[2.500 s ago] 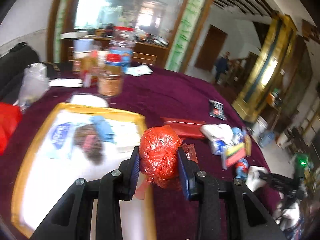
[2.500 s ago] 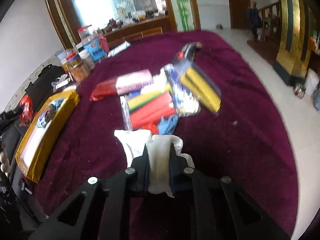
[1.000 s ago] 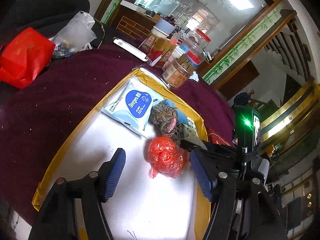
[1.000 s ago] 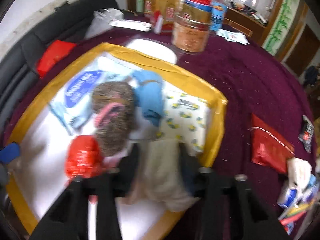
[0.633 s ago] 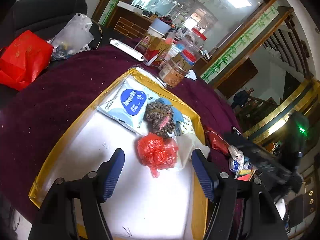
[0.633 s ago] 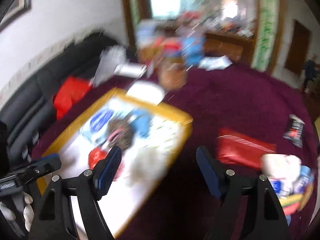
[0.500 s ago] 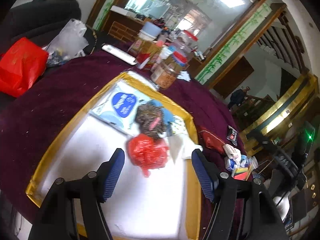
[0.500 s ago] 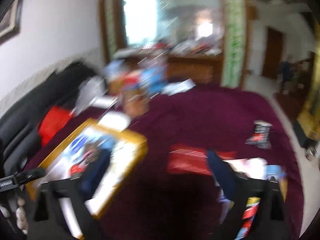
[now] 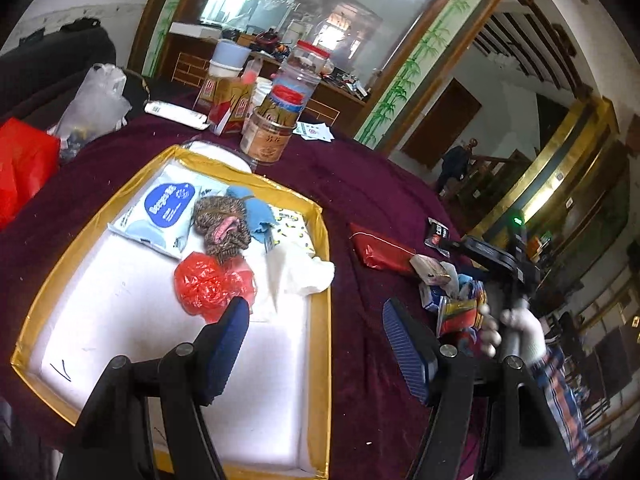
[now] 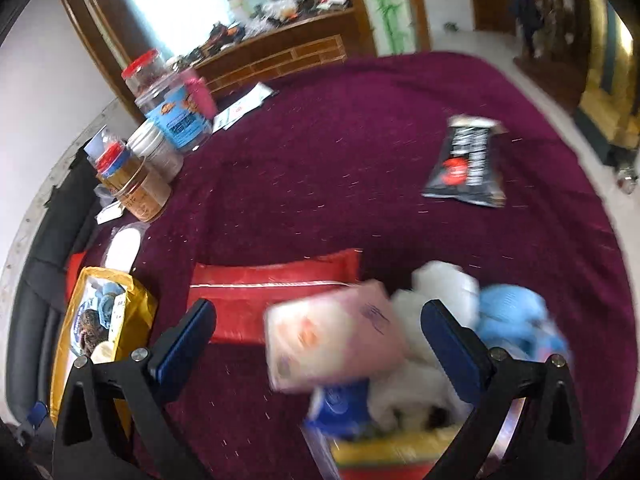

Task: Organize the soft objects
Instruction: 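Move the left gripper to the pink tissue pack and grasp it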

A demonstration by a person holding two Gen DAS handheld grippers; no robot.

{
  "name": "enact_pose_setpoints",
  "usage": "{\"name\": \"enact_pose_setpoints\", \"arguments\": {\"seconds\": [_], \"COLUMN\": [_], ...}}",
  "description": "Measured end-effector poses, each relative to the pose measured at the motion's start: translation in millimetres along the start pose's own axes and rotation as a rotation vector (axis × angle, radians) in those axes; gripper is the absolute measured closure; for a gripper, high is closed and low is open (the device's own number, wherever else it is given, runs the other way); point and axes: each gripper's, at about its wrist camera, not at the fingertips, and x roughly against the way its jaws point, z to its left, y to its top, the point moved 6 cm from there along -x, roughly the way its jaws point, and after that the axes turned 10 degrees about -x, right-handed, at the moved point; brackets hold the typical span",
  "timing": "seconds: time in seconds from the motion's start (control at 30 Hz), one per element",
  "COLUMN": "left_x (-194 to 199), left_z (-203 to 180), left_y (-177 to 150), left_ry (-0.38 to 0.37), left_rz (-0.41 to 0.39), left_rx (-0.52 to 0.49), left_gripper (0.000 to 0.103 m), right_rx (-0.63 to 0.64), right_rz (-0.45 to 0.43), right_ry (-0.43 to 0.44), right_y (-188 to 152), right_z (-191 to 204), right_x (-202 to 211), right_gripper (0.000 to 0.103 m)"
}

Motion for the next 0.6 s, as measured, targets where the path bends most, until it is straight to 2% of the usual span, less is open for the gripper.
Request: {"name": "enact_pose_setpoints", "arguments": {"seconds": [0.07,0.13,0.17,0.27,0.33,0.43,0.53,0.6], "left_x": [3,3,2,-8,-17,-37,-61,-77], "left_z": [-3,-5,-6,-12,-19,-38,-64,-85], "left_y": [4,6,7,13,15,15,12,8], "left_ry": [0.014,0.025,0.027,0.030,0.019,0.008,0.000,0.001], "left_rz": [-0.005,-0.007,-0.007,0.010,0.021,0.063,0.111,0.142], "left_rx": [-0.014,-0.026,-0.032,-0.054,-0.070,-0.101,-0.153,-0.198], "left_gripper": [0.030,0.030,0.030,0.030,0.030,0.030,0.030,0.031], "right_rx": [0.014,0.078,0.106,0.187,0.251,0.240,0.194,0.128], "right_rz": [0.062,0.102,0.120,0.224,0.228,0.134,-0.019,-0.079], "right_ry": [0.014,0.083,0.133,0.373,0.486,0.475,0.357,0.333], "right_y": [-6,-20,-28,-63,-86,-88,-74,-66], "right_z": [4,21,30,64,79,74,53,33], "right_x": [-16,-18,-14,9,33,50,49,44], "right_gripper": [0.001,0.001,0.001,0.001,0.001,0.001,0.001,0.001]}}
